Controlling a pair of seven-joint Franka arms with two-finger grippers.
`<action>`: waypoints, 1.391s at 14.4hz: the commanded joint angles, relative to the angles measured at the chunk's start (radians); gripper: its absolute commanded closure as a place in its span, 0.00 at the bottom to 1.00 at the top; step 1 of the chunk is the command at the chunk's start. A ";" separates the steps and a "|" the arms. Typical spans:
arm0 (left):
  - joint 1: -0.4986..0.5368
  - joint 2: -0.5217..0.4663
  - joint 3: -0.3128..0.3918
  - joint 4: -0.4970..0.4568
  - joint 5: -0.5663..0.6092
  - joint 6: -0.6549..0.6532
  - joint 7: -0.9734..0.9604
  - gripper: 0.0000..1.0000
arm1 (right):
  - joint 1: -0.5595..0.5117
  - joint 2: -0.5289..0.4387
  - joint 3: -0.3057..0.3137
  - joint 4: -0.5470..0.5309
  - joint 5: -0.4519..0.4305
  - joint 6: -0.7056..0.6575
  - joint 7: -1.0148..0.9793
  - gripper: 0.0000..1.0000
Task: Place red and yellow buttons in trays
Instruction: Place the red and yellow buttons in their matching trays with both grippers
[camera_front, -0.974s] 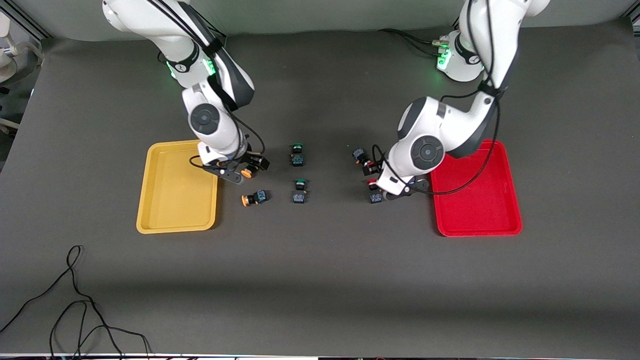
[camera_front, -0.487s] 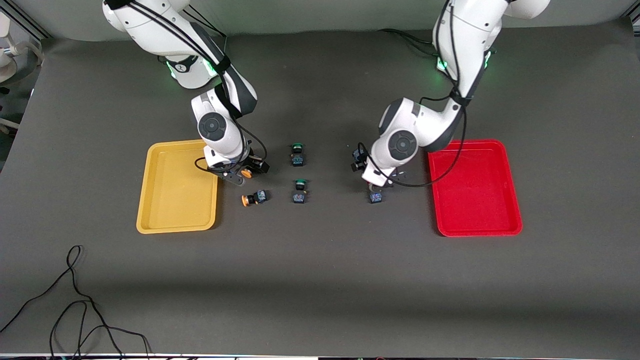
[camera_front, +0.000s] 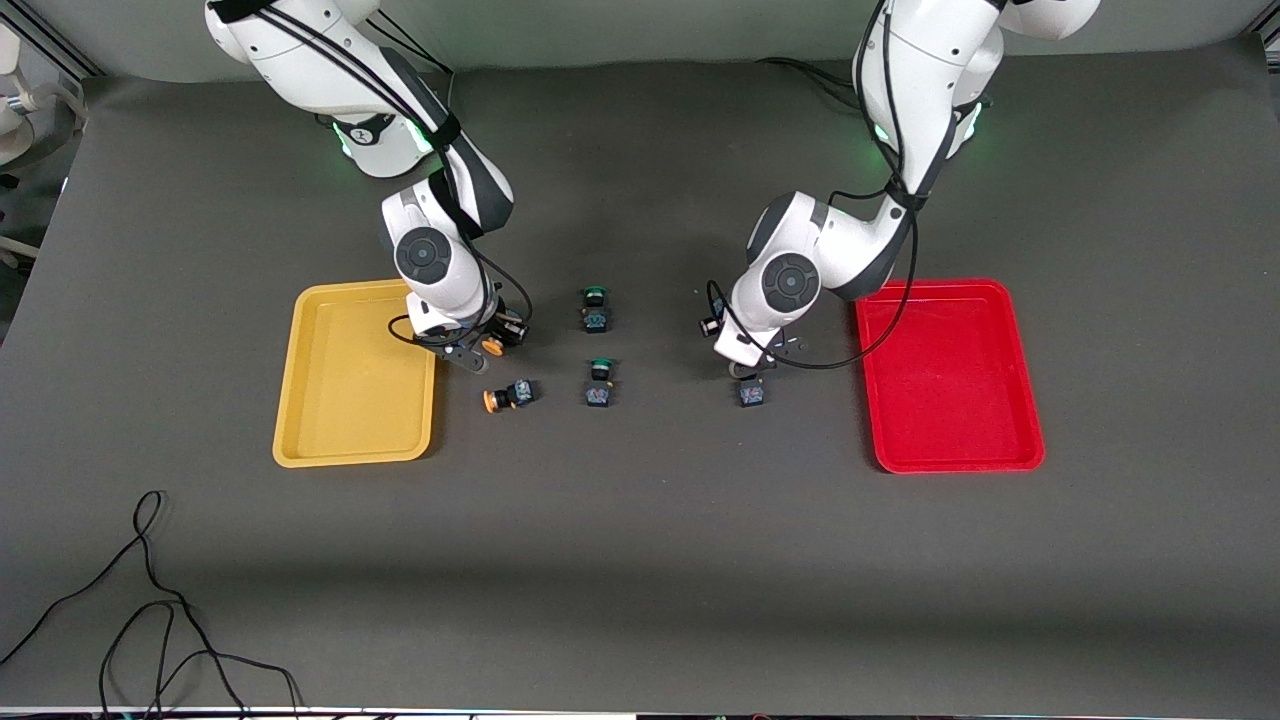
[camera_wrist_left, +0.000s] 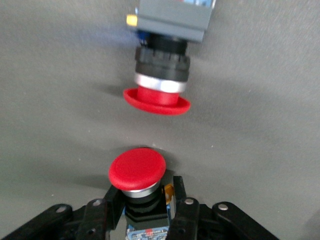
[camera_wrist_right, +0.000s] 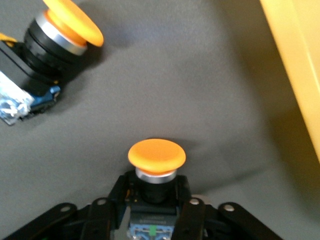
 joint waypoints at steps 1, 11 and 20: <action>0.066 -0.096 0.012 0.043 -0.010 -0.140 -0.007 1.00 | -0.014 -0.082 -0.013 0.018 -0.005 -0.102 -0.004 0.72; 0.571 -0.192 0.015 0.098 0.174 -0.574 0.519 1.00 | -0.063 -0.303 -0.466 0.049 0.008 -0.423 -0.581 0.72; 0.625 -0.230 0.017 -0.238 0.185 -0.224 0.633 0.43 | -0.063 -0.187 -0.502 -0.123 0.021 -0.156 -0.619 0.67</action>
